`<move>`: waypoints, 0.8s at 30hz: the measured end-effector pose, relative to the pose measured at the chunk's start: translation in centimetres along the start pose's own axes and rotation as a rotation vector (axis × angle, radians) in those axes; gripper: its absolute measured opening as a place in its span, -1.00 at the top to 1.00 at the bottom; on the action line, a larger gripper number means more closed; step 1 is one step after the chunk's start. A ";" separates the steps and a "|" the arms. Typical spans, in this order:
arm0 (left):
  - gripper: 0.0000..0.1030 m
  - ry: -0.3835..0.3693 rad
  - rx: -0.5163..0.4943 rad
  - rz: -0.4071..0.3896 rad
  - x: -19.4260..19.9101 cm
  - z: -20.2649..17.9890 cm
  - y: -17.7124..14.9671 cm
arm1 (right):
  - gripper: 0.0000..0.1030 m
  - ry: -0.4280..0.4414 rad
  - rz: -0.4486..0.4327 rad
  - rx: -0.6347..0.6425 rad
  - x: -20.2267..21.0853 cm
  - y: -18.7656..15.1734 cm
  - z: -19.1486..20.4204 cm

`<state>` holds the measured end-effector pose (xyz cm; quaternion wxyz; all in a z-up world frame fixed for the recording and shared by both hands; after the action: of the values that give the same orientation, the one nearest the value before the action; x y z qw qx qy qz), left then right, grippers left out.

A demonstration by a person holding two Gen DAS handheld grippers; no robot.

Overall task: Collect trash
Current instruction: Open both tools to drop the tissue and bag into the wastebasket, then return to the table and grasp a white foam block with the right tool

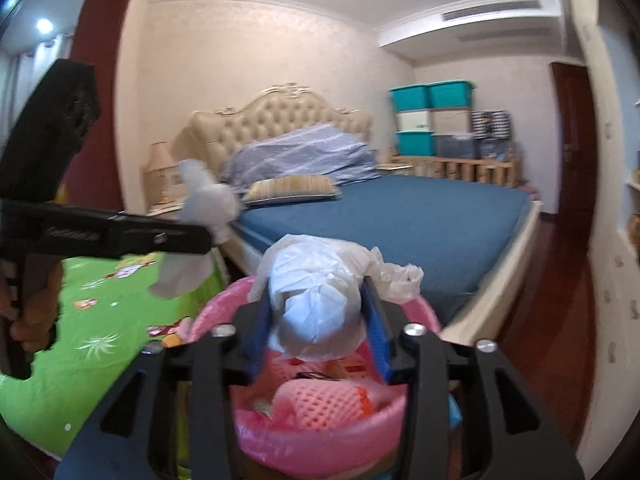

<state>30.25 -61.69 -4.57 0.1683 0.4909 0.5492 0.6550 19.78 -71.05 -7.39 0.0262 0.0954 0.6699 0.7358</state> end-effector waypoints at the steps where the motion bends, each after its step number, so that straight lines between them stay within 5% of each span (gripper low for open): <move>1: 0.16 0.008 0.010 0.000 -0.4 0.2 0.2 | -0.48 0.011 0.006 0.005 -0.6 -0.1 0.1; 4: -0.64 0.031 0.060 -0.028 -0.1 1.3 0.4 | -0.54 -0.034 -0.005 0.003 -0.7 -0.1 -1.2; 13: -0.82 0.196 0.030 -0.111 7.3 6.5 -2.3 | -0.54 -0.066 -0.061 0.000 5.7 1.1 -1.5; 24: -0.83 0.459 0.000 -0.093 22.0 15.2 -11.7 | -0.54 0.071 -0.008 0.043 5.6 -0.8 11.2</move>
<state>28.96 -32.59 -6.13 0.0691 0.3034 0.5950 0.7410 16.17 -59.02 -6.60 0.0033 0.0669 0.6866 0.7239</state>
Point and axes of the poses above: each gripper's, at about its wrist camera, not at the fingertips, and x roughly against the way its jaws point, z to its left, y to its top, the point moved 7 cm from there along -x, roughly the way its jaws point, and after that the axes turned 10 degrees about -z, right-handed, at the moved point
